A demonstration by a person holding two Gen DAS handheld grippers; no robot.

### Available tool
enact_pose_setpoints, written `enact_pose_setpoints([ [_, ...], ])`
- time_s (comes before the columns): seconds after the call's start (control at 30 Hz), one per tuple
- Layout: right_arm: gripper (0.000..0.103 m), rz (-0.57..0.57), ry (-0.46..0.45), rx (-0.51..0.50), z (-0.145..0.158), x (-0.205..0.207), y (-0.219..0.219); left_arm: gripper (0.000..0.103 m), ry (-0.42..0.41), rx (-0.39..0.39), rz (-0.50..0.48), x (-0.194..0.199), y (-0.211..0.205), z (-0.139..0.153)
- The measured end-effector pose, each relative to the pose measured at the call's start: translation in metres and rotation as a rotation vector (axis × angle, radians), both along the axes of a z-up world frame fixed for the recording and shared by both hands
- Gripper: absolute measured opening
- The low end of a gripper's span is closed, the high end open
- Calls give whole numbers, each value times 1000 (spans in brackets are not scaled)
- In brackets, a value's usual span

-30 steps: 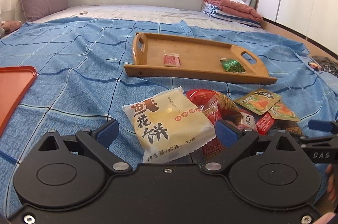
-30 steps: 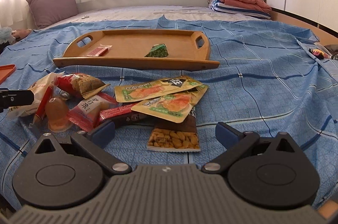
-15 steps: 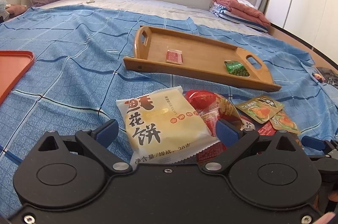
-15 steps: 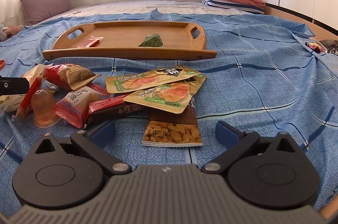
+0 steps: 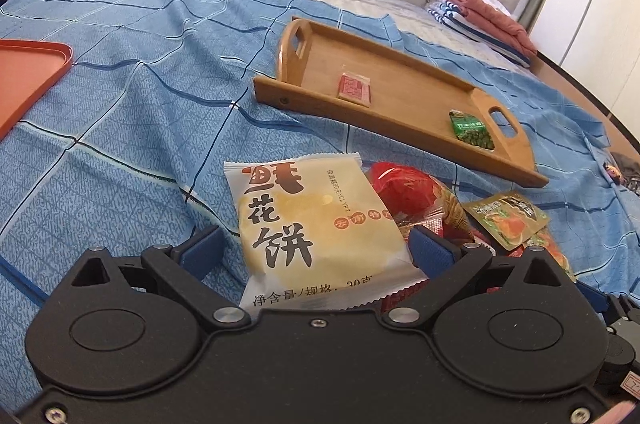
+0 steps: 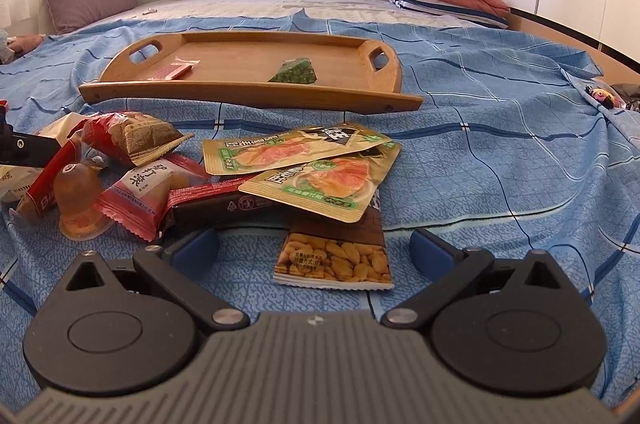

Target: Organize snacks

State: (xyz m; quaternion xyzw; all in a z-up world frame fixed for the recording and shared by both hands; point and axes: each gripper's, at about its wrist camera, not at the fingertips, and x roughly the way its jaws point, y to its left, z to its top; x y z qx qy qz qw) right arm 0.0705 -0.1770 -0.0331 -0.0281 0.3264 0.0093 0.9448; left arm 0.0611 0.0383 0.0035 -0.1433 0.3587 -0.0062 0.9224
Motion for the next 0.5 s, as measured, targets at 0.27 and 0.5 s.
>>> enact_pose_setpoints([
  [0.27,103,3,-4,6,-1,4,1,98,1,19,3,-5,2,0],
  [0.5,103,3,-10,7,-1,3,0,97,-9,75,22,-11,7,4],
])
